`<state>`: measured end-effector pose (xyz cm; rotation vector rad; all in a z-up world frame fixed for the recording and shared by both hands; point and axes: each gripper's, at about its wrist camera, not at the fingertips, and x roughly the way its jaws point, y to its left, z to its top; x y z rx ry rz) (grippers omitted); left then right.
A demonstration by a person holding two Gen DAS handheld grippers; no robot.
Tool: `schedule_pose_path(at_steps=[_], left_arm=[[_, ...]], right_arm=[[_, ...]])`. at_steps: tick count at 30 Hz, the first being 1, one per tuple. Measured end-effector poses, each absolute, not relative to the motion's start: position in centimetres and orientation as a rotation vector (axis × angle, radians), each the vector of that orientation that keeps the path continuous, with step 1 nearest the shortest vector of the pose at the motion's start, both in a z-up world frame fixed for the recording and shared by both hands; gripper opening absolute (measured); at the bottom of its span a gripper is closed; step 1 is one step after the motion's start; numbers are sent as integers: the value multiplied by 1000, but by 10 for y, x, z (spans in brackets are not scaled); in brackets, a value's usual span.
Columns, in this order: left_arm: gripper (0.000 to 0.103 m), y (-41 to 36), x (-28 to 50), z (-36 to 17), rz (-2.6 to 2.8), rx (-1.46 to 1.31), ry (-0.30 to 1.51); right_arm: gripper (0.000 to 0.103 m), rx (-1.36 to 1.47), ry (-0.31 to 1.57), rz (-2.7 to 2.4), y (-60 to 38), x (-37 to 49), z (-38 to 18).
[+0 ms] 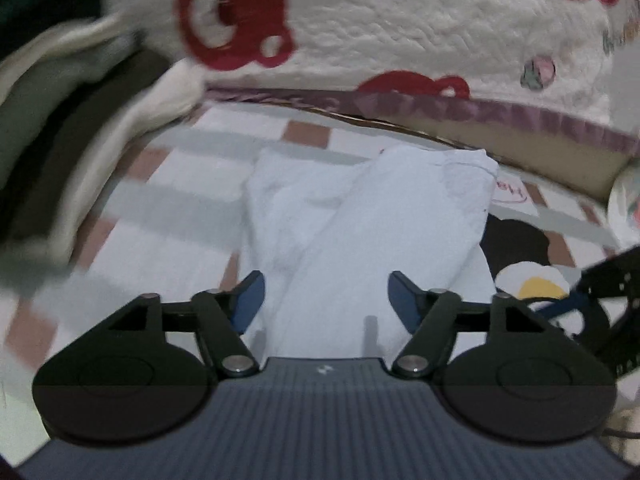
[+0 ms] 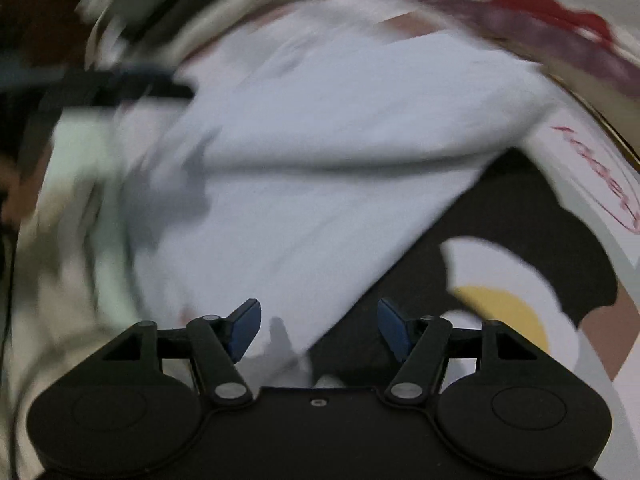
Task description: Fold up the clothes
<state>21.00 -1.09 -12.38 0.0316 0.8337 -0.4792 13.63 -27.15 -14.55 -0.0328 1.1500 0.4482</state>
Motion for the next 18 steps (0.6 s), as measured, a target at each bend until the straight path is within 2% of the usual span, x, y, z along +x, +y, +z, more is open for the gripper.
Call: schedule_pose_path(at_steps=[4, 8, 14, 15, 16, 17, 18], left_arm=[[69, -49, 270, -133, -561, 4, 872], [69, -84, 313, -154, -640, -29, 938], [68, -113, 333, -178, -687, -68, 1035], [62, -116, 331, -178, -690, -52, 1025], [50, -118, 329, -177, -694, -28, 1019], [10, -119, 328, -177, -698, -4, 1014], [8, -119, 326, -174, -694, 11, 1008]], right_arm=[[66, 48, 1006, 397, -288, 153, -156], [63, -91, 904, 444, -277, 139, -166], [63, -103, 939, 475, -269, 153, -183], [63, -100, 946, 475, -269, 155, -185], [63, -95, 949, 476, -268, 156, -188], [64, -90, 952, 476, -268, 157, -190], [64, -86, 953, 474, -268, 158, -192]])
